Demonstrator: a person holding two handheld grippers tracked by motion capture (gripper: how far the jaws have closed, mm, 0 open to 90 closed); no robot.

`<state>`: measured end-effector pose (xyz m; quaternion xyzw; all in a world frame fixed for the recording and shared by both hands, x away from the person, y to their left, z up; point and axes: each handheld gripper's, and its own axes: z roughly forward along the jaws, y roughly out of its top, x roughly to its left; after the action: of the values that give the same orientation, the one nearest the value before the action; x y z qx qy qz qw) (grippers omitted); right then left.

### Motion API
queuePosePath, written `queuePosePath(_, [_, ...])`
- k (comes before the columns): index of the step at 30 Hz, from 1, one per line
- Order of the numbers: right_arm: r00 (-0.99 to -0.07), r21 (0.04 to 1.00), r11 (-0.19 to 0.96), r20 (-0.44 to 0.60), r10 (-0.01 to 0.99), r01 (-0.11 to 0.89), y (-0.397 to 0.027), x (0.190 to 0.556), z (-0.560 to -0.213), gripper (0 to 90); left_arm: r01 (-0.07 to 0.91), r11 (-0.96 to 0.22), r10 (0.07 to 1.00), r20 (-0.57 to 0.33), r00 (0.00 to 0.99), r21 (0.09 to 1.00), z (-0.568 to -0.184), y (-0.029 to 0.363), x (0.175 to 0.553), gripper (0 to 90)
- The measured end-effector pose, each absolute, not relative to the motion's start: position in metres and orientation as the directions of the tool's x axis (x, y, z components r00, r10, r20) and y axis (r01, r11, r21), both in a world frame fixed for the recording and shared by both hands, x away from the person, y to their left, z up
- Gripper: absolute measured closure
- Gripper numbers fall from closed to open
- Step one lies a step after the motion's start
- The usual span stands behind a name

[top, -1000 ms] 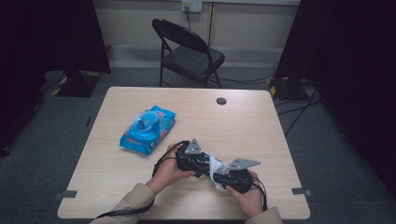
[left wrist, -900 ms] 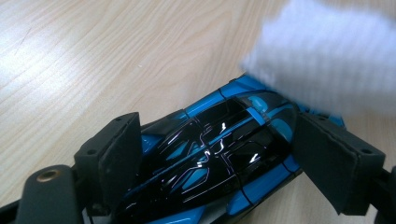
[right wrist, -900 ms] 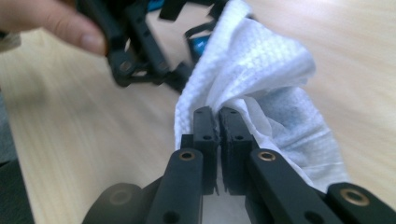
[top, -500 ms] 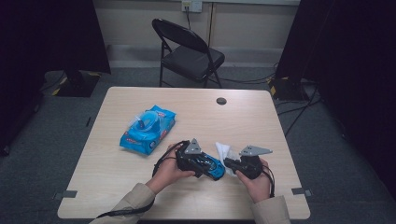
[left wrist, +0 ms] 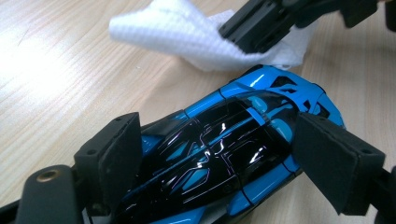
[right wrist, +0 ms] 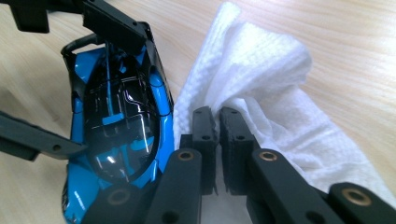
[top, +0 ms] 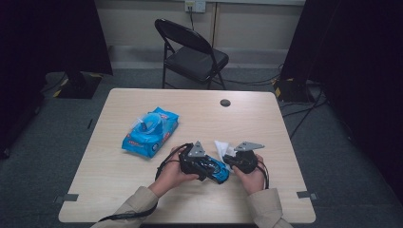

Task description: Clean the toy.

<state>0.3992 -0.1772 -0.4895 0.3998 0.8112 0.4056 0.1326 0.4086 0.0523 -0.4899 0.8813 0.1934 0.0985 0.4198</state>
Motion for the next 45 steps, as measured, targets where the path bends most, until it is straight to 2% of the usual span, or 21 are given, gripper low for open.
queuePosePath(17, [-0.622,0.770,0.296,0.162,0.766,0.565,-0.182,0.398,-0.504,85.6,0.264,-0.563,0.425,0.001,0.905,0.783,-0.491,0.052,0.408,16.2])
queuePosePath(30, [-0.625,0.762,0.340,0.108,0.773,0.552,-0.182,0.397,-0.503,85.0,0.256,-0.576,0.421,0.014,0.907,0.777,-0.490,0.052,0.408,16.3])
queuePosePath(33, [-0.625,0.766,0.323,0.130,0.770,0.557,-0.184,0.396,-0.506,85.0,0.257,-0.576,0.420,0.012,0.907,0.776,-0.490,0.052,0.408,16.2])
queuePosePath(45, [-0.623,0.768,0.331,0.111,0.774,0.548,-0.186,0.393,-0.506,85.1,0.249,-0.578,0.415,0.017,0.910,0.778,-0.490,0.052,0.408,16.3])
